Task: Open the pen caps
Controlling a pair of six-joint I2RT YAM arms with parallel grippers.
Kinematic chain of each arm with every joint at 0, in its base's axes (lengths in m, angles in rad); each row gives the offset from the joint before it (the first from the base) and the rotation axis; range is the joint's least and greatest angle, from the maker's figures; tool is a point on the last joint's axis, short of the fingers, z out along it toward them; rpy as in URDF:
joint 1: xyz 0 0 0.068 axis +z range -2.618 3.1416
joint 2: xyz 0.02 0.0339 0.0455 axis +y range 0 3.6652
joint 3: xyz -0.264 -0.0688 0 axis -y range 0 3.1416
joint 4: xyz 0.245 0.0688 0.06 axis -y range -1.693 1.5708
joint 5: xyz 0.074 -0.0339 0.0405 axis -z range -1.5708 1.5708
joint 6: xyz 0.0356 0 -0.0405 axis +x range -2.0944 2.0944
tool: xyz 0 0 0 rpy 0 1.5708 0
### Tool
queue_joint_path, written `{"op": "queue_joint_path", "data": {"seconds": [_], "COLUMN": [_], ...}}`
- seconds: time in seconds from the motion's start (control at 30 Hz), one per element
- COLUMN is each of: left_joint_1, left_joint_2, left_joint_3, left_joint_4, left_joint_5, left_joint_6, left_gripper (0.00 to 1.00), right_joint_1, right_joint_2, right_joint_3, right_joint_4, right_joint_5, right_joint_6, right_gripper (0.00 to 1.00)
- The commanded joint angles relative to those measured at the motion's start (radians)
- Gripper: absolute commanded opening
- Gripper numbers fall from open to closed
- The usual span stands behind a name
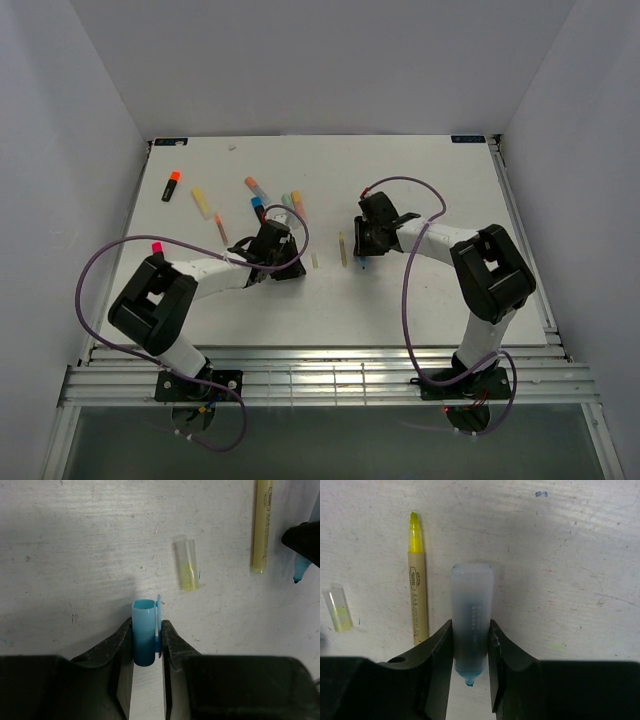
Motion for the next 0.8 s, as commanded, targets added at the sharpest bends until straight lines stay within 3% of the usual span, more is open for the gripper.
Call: {"op": "queue_joint_path", "data": {"seconds": [0.0,0.2,0.23,0.3,0.6,0.77], "left_joint_1": [0.007,0.009,0.009,0.009,0.009,0.014], "left_joint_2": [0.001,0.009,0.007,0.004,-0.014,-0.100], "left_joint_3": [0.022,0.018,0.010,0.002,-0.012,0.013], "left_joint_4": [0.013,-0.016,-0.025,-0.036,-0.079,-0.134], "left_joint_5": [0.017,-0.009,-0.017,-0.021,-0.083,-0.152], "left_joint_6": [-0.007,-0.036,-0.045,-0.056,-0.075,-0.056], "left_gripper": [0.24,0.45,0.47,0.53,0.59,0.68], "right_joint_1": [0.006,0.006,0.006,0.007,0.006,0.006], "right_joint_2": [0.022,0.039,0.036,0.031,0.039,0.019], "right_joint_3": [0.038,0.033,0.029,0.020,0.032,0.043], "right_joint_4": [0.020,0.027,0.027,0.038,0.032,0.023], "right_joint_5": [0.027,0.016,0.016,0.011,-0.013,-0.006], "right_joint_6": [-0.027,-0.019,-0.016,-0.013,-0.015,-0.024], "right_gripper": [0.18,0.27,0.35,0.40,0.45,0.58]}}
